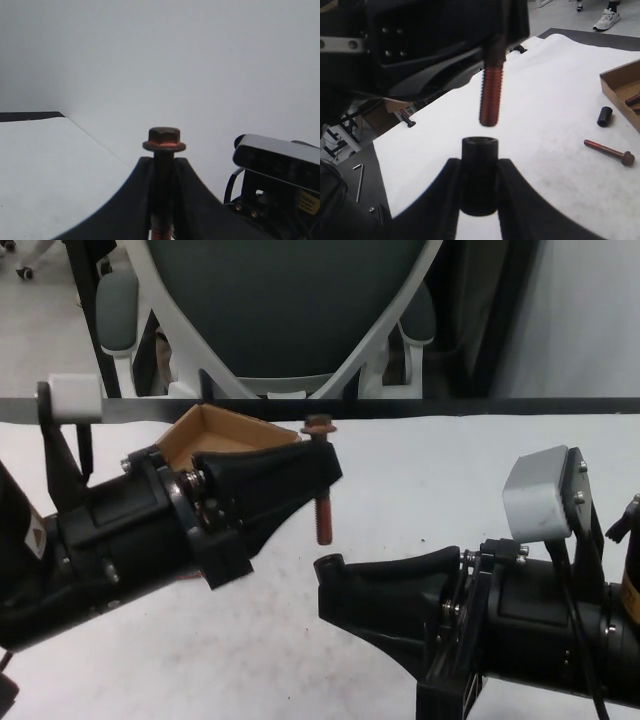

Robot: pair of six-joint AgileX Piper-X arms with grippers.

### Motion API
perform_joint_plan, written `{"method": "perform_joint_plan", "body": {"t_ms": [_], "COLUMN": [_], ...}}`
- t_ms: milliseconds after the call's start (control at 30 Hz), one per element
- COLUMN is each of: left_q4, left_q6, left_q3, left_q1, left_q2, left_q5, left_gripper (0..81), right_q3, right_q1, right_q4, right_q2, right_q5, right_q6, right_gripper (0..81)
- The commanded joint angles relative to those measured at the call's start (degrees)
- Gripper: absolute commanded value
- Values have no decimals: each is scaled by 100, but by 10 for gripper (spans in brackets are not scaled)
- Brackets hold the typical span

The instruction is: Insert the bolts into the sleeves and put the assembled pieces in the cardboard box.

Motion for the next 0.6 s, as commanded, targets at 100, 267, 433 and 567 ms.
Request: {"method": "perform_joint_plan", "body": {"t_ms": [100,267,433,567], "left_q4": [-115,-115,-115,-115], "left_q6": [82,443,713,700], "left_q3": [1,1,1,1], "left_q1": [-187,-178,-178,-178], "left_q2": [-4,-4,-4,-4], "left_q5": [0,0,0,0], "left_gripper": [8,8,8,8], "right_q3": [-25,-25,-25,-25], "right_q1": [21,21,21,21], "right_q4": [-140,-137,-137,-137], "right_q2": [-9,-9,-9,-9], "right_q5": [26,172,178,230], "right_q6": [-51,-51,-51,-51], "right_gripper": [2,2,2,2]}}
